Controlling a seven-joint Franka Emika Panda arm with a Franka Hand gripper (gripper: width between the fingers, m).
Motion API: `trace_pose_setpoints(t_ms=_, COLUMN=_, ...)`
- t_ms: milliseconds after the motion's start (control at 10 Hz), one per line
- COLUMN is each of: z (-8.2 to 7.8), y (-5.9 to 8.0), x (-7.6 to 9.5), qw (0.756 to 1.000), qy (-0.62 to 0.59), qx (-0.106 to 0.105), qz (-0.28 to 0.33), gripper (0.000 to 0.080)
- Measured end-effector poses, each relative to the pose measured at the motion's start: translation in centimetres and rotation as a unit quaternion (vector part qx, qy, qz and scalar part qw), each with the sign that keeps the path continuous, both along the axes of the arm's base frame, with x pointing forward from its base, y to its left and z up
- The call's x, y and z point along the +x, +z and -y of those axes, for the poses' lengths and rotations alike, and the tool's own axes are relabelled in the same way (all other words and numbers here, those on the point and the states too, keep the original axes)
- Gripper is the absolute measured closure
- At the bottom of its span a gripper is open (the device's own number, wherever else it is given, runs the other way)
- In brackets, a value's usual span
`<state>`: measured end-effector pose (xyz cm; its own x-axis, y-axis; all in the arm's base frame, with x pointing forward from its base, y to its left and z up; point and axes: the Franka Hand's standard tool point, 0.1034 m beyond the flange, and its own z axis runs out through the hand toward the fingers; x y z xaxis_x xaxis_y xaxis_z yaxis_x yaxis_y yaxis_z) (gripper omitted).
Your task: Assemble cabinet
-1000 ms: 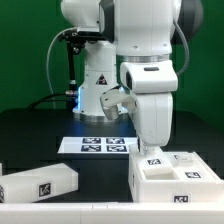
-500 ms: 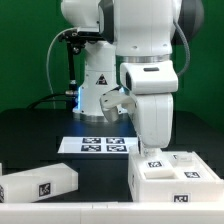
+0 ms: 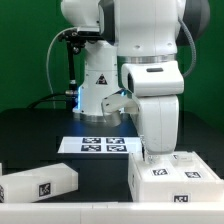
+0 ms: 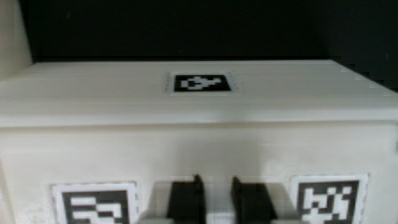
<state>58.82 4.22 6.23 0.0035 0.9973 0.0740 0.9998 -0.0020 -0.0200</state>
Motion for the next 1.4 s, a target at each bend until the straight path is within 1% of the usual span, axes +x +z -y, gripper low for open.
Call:
trace_pose_setpoints(t_ms=200, z=0.0, y=0.0, x=0.4, qw=1.000, qy=0.000, qx=0.001, qz=-0.003, gripper=0.0735)
trace_pose_setpoints(t_ms=400, z=0.1, y=0.0, x=0.4, qw=1.000, qy=-0.001, qx=0.000, qz=-0.003, gripper=0.0735)
trace_pose_setpoints(t_ms=500, z=0.1, y=-0.1, x=0.4, qw=1.000, qy=-0.001, qx=0.000, qz=-0.004, gripper=0.0682)
trace_pose_setpoints(t_ms=600, z=0.1, y=-0.1, x=0.3, qw=1.000, qy=-0.001, qx=0.000, qz=-0.004, gripper=0.0682)
trace_pose_setpoints(t_ms=700, z=0.1, y=0.0, x=0.4, qw=1.000, qy=-0.002, qx=0.000, qz=-0.003, gripper=0.0475)
trace_pose_setpoints(t_ms=800, z=-0.1, y=1.1, x=0.7, qw=1.000, qy=-0.017, qx=-0.004, qz=0.011, gripper=0.0340)
trace_pose_setpoints(t_ms=900, z=0.0, y=2.2, x=0.5, qw=0.999, qy=-0.030, qx=-0.007, qz=0.015, gripper=0.0340)
trace_pose_setpoints(t_ms=1000, z=0.0, y=3.0, x=-0.1, qw=0.999, qy=-0.045, qx=-0.010, qz=0.018, gripper=0.0139)
trace_pose_setpoints(t_ms=1100, z=0.0, y=3.6, x=-0.8, qw=0.997, qy=-0.065, qx=-0.009, qz=0.038, gripper=0.0043)
trace_pose_setpoints(t_ms=1200, z=0.0, y=3.6, x=-1.6, qw=0.997, qy=-0.071, qx=-0.010, qz=0.036, gripper=0.0043)
trace_pose_setpoints(t_ms=1300, z=0.0, y=3.5, x=-1.4, qw=0.997, qy=-0.072, qx=-0.010, qz=0.036, gripper=0.0008)
trace_pose_setpoints(t_ms=1400, z=0.1, y=3.4, x=-1.4, qw=0.997, qy=-0.072, qx=-0.010, qz=0.035, gripper=0.0002)
